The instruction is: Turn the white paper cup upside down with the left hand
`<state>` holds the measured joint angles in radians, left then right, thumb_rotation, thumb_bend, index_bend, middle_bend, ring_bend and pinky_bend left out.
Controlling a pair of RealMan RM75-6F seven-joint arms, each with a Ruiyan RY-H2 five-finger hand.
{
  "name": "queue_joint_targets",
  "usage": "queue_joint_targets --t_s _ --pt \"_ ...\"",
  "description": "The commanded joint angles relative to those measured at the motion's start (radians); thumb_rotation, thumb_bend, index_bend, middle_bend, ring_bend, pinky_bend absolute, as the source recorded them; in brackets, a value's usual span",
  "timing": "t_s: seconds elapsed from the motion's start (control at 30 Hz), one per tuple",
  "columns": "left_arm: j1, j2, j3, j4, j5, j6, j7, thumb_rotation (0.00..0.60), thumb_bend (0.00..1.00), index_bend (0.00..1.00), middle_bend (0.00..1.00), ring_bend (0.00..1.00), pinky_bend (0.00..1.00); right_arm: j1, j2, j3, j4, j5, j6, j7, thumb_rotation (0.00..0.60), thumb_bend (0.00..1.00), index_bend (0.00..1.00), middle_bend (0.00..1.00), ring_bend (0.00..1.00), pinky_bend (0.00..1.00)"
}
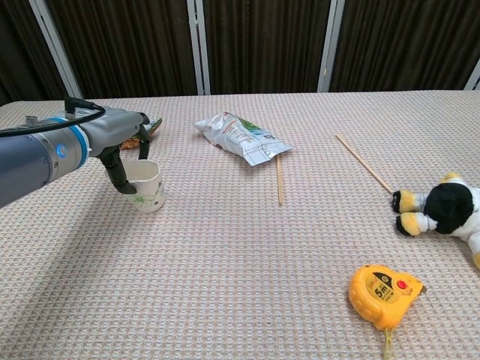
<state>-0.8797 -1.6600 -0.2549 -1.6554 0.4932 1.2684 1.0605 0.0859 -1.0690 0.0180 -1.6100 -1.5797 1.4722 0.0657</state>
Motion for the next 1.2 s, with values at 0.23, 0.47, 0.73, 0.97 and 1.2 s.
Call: queue_joint_targets --t_s 0.23,0.47,0.73,0.97,1.2 --pt "0.075 0.038 0.019 -0.086 0.121 -0.044 -0.238 0.6 0.14 0.47 0.0 0.0 0.0 -0.001 0.0 0.002 0.0 0.005 -0.001 0.0 0.6 0.05 0.05 0.0 0.0 0.0" --pt "0.183 0.047 0.079 -0.082 0.309 -0.105 -0.549 0.6 0.14 0.47 0.0 0.0 0.0 -0.003 0.003 0.002 -0.006 0.006 0.001 -0.004 0.6 0.05 0.05 0.0 0.0 0.0" --pt "0.236 0.093 0.145 -0.027 0.347 -0.126 -0.596 0.6 0.14 0.39 0.0 0.0 0.0 -0.006 0.006 0.002 -0.012 0.008 0.004 -0.003 0.6 0.05 0.05 0.0 0.0 0.0" --pt "0.232 0.154 0.145 -0.047 0.28 -0.124 -0.514 0.6 0.14 0.15 0.0 0.0 0.0 -0.007 0.006 0.0 -0.018 0.003 0.008 -0.006 0.6 0.05 0.05 0.0 0.0 0.0" --pt "0.182 0.145 0.124 -0.084 0.214 -0.089 -0.375 0.6 0.14 0.14 0.0 0.0 0.0 -0.008 0.008 0.002 -0.02 0.002 0.011 0.0 0.6 0.05 0.05 0.0 0.0 0.0"
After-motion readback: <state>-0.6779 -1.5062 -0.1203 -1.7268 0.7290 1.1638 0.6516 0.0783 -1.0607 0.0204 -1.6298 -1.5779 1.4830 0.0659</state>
